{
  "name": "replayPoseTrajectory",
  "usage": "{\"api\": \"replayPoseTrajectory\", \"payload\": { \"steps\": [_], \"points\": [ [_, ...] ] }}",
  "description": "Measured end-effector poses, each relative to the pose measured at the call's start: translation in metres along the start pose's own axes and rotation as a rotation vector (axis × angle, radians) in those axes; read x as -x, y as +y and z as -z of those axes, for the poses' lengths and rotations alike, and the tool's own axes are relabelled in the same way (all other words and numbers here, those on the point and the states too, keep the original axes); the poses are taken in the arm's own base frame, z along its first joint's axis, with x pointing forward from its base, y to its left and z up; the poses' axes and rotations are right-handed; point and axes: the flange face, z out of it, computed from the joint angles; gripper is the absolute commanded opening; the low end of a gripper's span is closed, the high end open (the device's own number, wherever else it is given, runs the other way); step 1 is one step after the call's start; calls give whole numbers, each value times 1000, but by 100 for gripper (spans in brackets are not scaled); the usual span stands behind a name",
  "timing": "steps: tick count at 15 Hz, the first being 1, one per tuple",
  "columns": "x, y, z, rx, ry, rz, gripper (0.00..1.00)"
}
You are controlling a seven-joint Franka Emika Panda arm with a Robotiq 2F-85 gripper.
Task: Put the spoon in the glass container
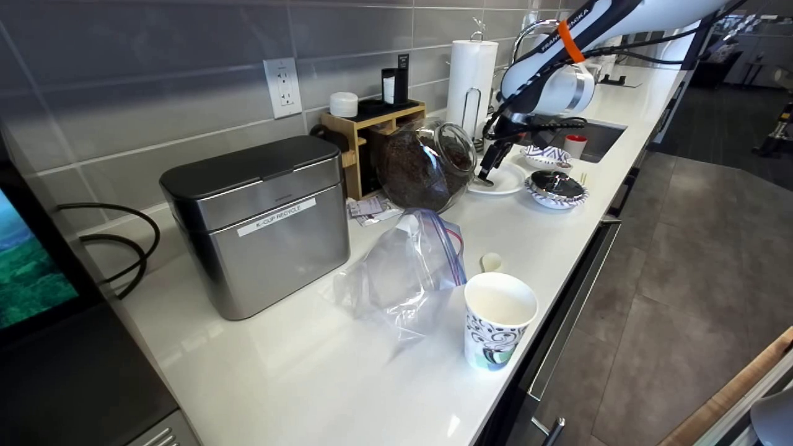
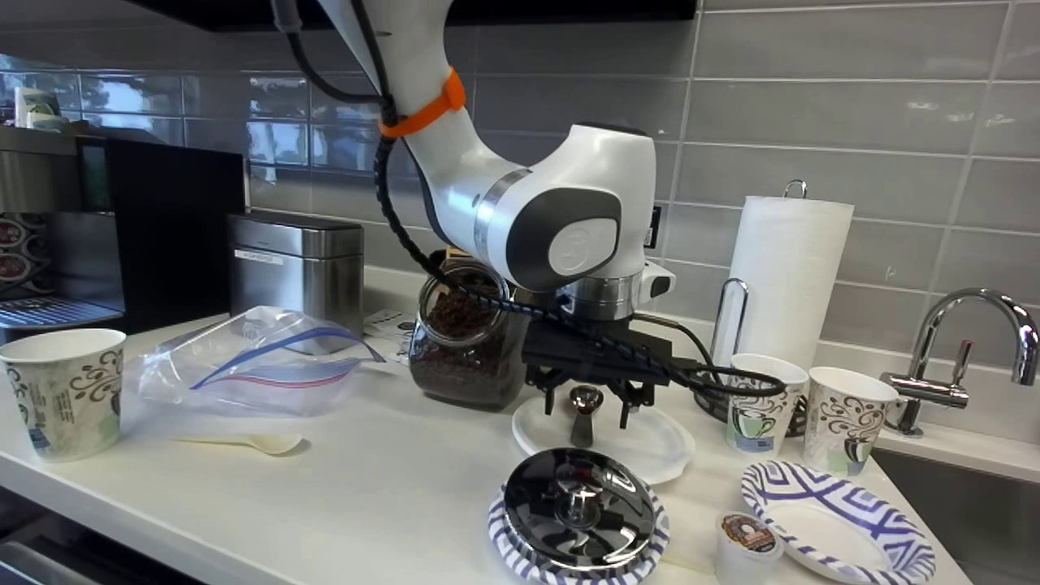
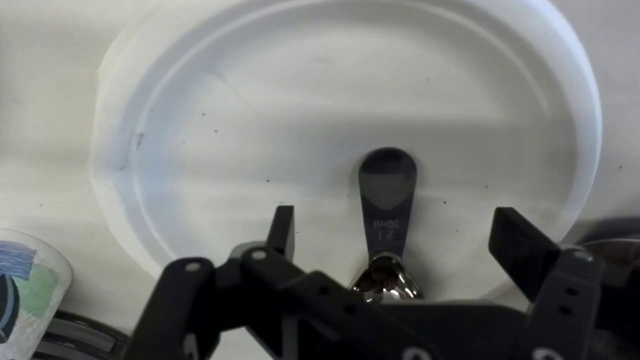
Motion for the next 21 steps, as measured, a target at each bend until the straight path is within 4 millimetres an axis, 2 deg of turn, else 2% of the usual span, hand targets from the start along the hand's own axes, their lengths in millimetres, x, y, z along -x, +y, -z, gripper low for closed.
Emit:
{"api": "replayPoseTrajectory", "payload": {
  "steps": [4, 7, 9, 10, 11, 13, 14, 15, 16, 18, 21],
  "points": [
    [-4, 5, -7, 0, 2, 0, 96],
    [-6, 7, -12, -3, 6, 0, 82],
    [-7, 8, -14, -6, 8, 4, 58],
    [-7, 9, -15, -6, 9, 7, 56],
    [-8, 9, -16, -7, 10, 9, 57],
    [-9, 10, -17, -8, 12, 13, 82],
    [-9, 9, -17, -10, 12, 18, 84],
    [-10, 9, -17, -13, 13, 25, 90],
    [-10, 8, -17, -15, 14, 32, 91],
    [-11, 7, -17, -21, 15, 48, 81],
    [-10, 4, -19, -42, -1, 65, 82]
  ]
}}
